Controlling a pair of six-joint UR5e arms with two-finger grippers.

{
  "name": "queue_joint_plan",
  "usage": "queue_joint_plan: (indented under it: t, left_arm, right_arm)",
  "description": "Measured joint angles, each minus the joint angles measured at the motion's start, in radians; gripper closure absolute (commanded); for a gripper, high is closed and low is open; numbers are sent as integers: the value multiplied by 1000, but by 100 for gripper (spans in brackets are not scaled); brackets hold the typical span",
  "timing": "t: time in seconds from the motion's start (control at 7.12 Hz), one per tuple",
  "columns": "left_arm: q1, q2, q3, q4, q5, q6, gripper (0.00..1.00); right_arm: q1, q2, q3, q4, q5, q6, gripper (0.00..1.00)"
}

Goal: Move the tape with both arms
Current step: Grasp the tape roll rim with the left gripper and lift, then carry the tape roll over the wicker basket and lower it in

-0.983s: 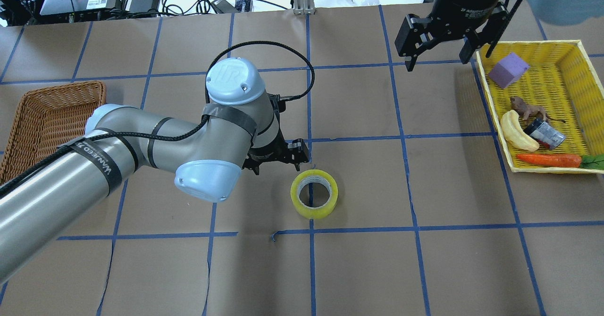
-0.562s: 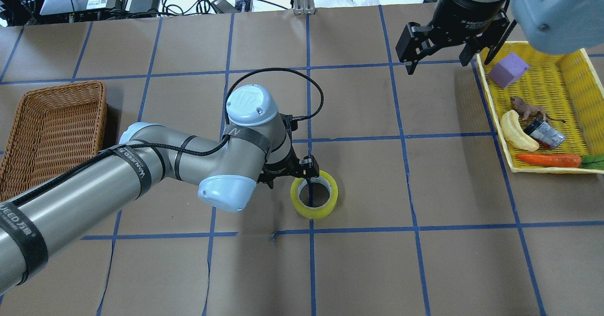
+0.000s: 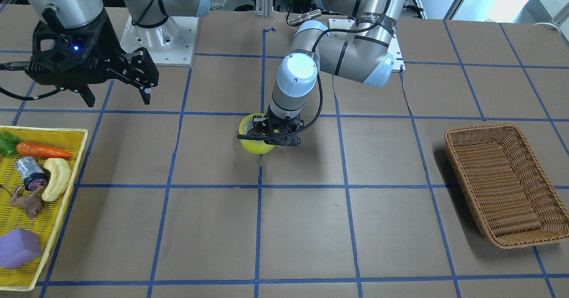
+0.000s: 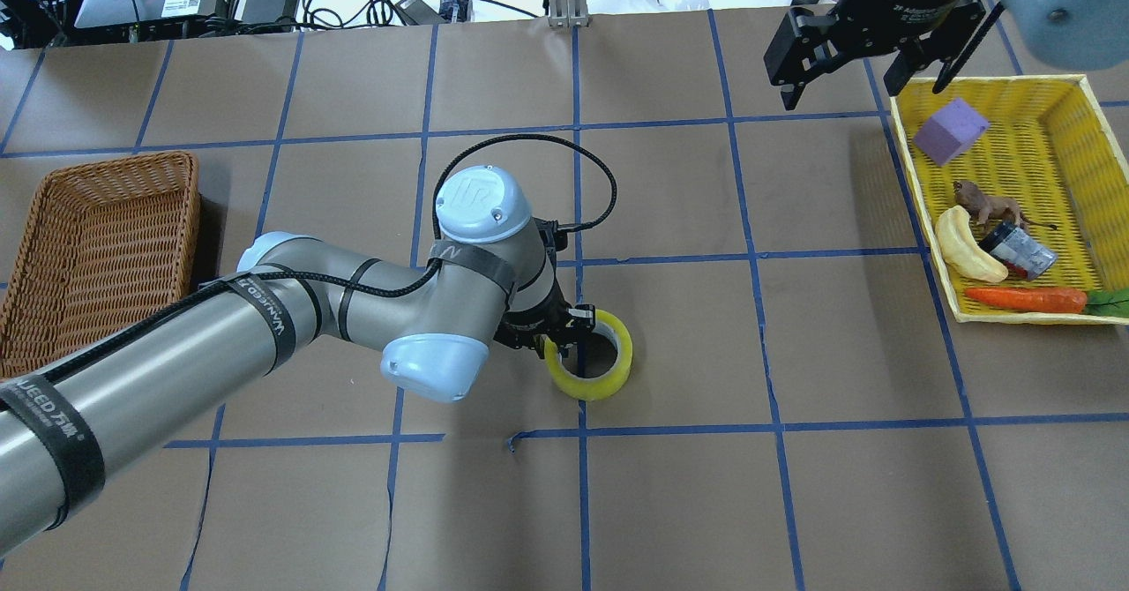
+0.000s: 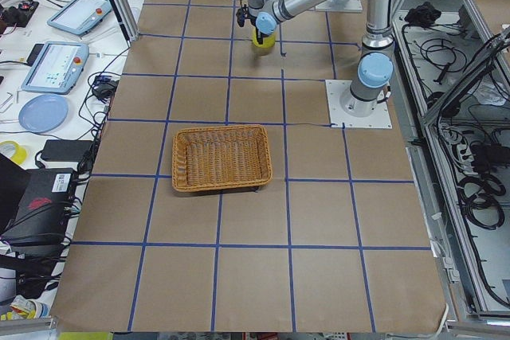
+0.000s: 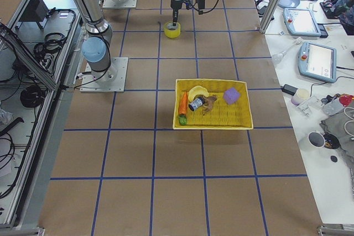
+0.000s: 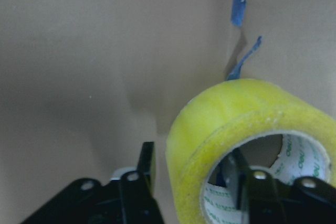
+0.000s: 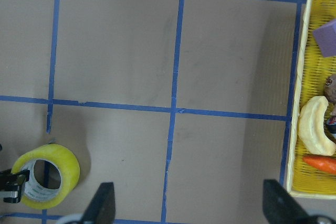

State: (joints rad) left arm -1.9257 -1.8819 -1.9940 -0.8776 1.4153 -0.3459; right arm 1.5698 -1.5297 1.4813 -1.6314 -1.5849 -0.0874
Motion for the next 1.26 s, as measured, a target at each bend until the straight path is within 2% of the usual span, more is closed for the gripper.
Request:
queue_joint_plan:
  t: [0.42, 0.56, 0.84, 0.98, 1.12, 1.26]
  left_arm:
    - [24, 62, 65, -61, 10, 26, 100]
    - [74, 108, 122, -182, 17, 81, 100]
    - [283, 182, 330, -539, 39, 408, 100]
    - [405, 193, 422, -656, 59, 570, 100]
    - [529, 191, 477, -705, 93, 705, 100]
    - [650, 175, 498, -703, 118, 832, 100]
  right_arm:
    - [-2, 0, 3, 1, 2, -7, 0]
    - [0, 0, 5, 1, 2, -32, 0]
    - [3, 1, 8, 1, 1, -74, 0]
    - [4, 1, 8, 1, 1, -77, 0]
    - [5, 1, 5, -1, 1, -73, 0]
    - [5, 0, 0, -2, 1, -67, 0]
